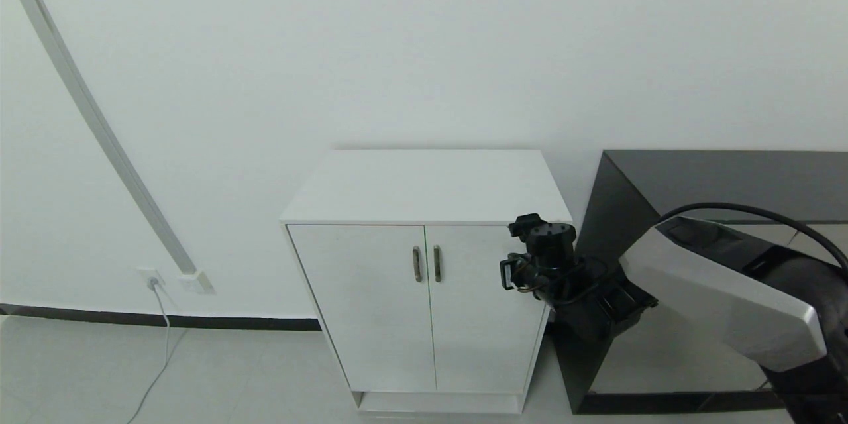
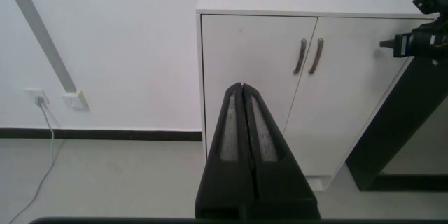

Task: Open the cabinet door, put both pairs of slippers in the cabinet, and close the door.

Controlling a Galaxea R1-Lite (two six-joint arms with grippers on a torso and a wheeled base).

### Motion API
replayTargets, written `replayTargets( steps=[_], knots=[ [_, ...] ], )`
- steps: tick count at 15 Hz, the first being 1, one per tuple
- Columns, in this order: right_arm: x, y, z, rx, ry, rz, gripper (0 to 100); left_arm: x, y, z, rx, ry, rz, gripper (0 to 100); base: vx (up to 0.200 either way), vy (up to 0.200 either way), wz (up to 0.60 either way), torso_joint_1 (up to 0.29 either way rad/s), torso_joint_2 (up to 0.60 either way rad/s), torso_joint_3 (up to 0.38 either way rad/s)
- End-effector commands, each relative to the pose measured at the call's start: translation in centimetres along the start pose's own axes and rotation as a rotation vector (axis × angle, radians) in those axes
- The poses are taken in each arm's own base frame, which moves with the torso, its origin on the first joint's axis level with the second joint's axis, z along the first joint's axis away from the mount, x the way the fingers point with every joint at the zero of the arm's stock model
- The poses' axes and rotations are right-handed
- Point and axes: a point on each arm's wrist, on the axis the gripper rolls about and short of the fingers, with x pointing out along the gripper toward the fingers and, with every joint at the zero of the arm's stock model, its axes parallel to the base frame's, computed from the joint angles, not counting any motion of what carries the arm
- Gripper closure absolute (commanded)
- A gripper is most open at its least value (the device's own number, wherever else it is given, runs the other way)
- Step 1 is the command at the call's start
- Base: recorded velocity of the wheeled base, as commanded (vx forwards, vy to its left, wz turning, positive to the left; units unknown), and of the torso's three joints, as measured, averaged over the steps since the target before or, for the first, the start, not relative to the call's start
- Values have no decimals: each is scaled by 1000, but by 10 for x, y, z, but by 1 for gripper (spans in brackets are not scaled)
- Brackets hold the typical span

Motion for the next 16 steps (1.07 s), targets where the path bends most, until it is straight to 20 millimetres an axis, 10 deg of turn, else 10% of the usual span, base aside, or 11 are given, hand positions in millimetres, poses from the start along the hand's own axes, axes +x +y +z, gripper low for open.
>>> replayTargets(
  steps=[1,16],
  knots=[
    [-24,-5,10,6,-23,1,100,0,0,0,0,1,1,100,0,0,0,0,0,0],
    [-158,-80,7,47,-42,-299,100,0,0,0,0,1,1,100,0,0,0,0,0,0]
  ],
)
